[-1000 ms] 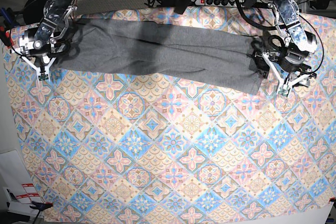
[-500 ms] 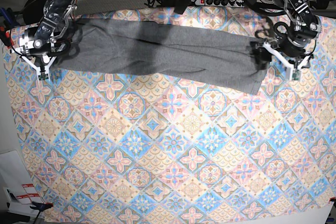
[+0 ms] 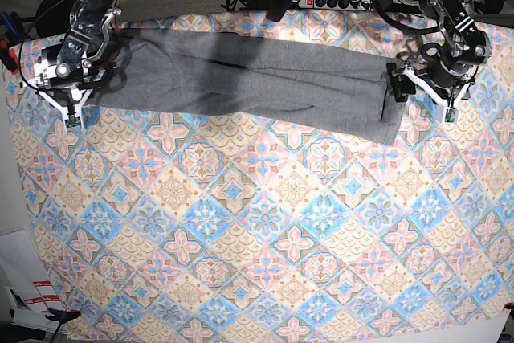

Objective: Fold the T-shirt properly
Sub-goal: 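Hold the strip ends and straighten the strip with both grippers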

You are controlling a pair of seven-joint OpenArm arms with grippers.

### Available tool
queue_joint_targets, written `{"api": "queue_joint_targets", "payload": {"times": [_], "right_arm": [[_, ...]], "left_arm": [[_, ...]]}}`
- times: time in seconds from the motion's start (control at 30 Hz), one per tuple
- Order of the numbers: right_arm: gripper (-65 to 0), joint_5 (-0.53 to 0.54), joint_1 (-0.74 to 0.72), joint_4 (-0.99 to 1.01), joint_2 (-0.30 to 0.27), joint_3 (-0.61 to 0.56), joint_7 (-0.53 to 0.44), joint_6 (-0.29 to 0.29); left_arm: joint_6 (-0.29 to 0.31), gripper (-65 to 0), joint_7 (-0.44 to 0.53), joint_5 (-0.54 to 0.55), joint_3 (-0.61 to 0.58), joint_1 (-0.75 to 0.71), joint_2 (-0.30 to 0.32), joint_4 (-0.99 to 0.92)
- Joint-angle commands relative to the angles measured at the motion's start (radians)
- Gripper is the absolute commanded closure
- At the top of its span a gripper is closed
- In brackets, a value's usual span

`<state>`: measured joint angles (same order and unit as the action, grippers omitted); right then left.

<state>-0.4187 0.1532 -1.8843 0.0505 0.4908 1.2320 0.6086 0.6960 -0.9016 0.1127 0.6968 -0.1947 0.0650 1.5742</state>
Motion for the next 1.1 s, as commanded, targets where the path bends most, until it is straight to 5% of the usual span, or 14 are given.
{"api": "queue_joint_targets", "payload": {"times": [0.0,0.57,0.8,1.07], "right_arm": [[-32.6,-0.009,-0.007,-0.019,-0.01,0.001,-0.004,-0.002],[-32.3,-0.009,-0.005,-0.019,-0.013,0.003,-0.004,-0.002],[-32.3,-0.009,-0.005,-0.019,-0.013,0.003,-0.004,-0.002],[-32.2,-0.009,-0.007,-0.019,-0.013,0.003,-0.004,-0.002]], "left_arm": [[0.002,-52.6,0.014,0.012,-0.016,0.007,0.012,0.013],[0.002,-50.4,0.039,0.002,-0.095,0.064,0.054,-0.332],[0.002,-19.9,0.037,0.003,-0.095,0.079,0.075,-0.332],[0.002,-4.3,0.035,0.008,-0.095,0.087,0.075,-0.327]]}}
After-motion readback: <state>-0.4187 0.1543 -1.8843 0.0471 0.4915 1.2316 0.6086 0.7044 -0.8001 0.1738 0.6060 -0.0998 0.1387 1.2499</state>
